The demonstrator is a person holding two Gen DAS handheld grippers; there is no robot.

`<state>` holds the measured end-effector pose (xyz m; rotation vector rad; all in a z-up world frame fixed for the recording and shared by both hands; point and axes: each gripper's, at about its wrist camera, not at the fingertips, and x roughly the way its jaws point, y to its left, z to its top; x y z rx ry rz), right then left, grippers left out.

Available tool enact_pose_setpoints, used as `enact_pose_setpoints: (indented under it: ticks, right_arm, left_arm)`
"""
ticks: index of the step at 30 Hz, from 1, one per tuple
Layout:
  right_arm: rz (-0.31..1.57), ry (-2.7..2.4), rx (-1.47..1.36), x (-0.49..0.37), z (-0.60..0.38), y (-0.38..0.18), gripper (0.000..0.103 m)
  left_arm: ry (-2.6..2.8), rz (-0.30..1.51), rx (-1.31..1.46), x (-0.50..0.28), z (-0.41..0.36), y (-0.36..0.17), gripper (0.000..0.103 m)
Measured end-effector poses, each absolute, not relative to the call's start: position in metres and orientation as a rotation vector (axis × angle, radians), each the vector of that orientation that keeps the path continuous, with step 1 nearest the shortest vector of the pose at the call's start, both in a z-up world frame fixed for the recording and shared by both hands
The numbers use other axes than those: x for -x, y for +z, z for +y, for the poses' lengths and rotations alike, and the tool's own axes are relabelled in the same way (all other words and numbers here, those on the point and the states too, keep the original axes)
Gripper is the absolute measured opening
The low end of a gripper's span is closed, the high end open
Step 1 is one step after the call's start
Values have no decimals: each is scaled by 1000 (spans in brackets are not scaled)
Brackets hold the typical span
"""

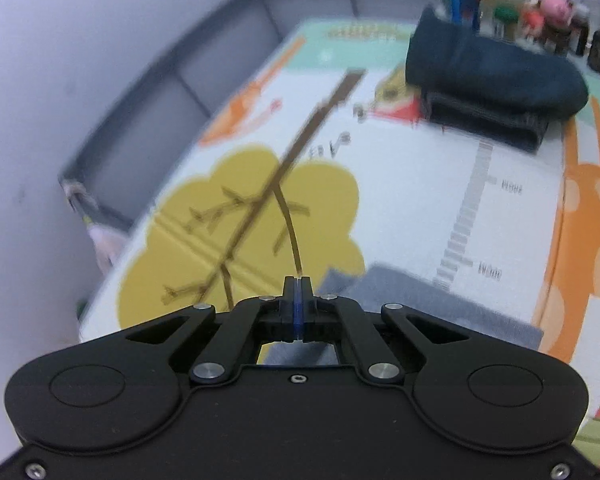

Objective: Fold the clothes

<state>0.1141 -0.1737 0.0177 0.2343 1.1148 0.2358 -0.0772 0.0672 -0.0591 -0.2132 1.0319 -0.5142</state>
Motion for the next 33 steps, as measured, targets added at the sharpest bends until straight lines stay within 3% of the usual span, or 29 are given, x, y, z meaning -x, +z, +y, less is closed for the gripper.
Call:
enact_pose_setpoints:
  ticks: [1,3,5,13,20,22,24,29,33]
  right_arm:
    - [1141,227,-207,-115,-171,12,6]
    - [1191,209,-155,-115,-165,1,27]
    - [1227,190,-129,-114,-165,-7,37]
    - [1338,120,-93,-111,-161,-36,46]
    - [1405,92,-124,-123,-147,-57,54]
    - [1406,61,-105,-125,-142,-63,51]
    - [1405,32,-82,-125,-140,-69,34]
    - [1395,42,-38,-118,-143,-73,9]
    - [1376,68,-71,-113,-152,-67,5]
  left_arm:
    - [-512,1028,214,78,67,-58,17]
    - [-508,1022,215,78,67,-56,17]
    - [-503,1014,205,78,65,-54,19]
    - [-505,996,154,70,50,-46,38]
    - [-506,1015,126,69,41,-53,45]
    - [-504,1019,126,70,41,-55,45]
    - [-501,1023,130,70,41,-56,44]
    - [-478,1038,127,67,44,-58,27]
    - [-473,1044,118,66,44,-58,19]
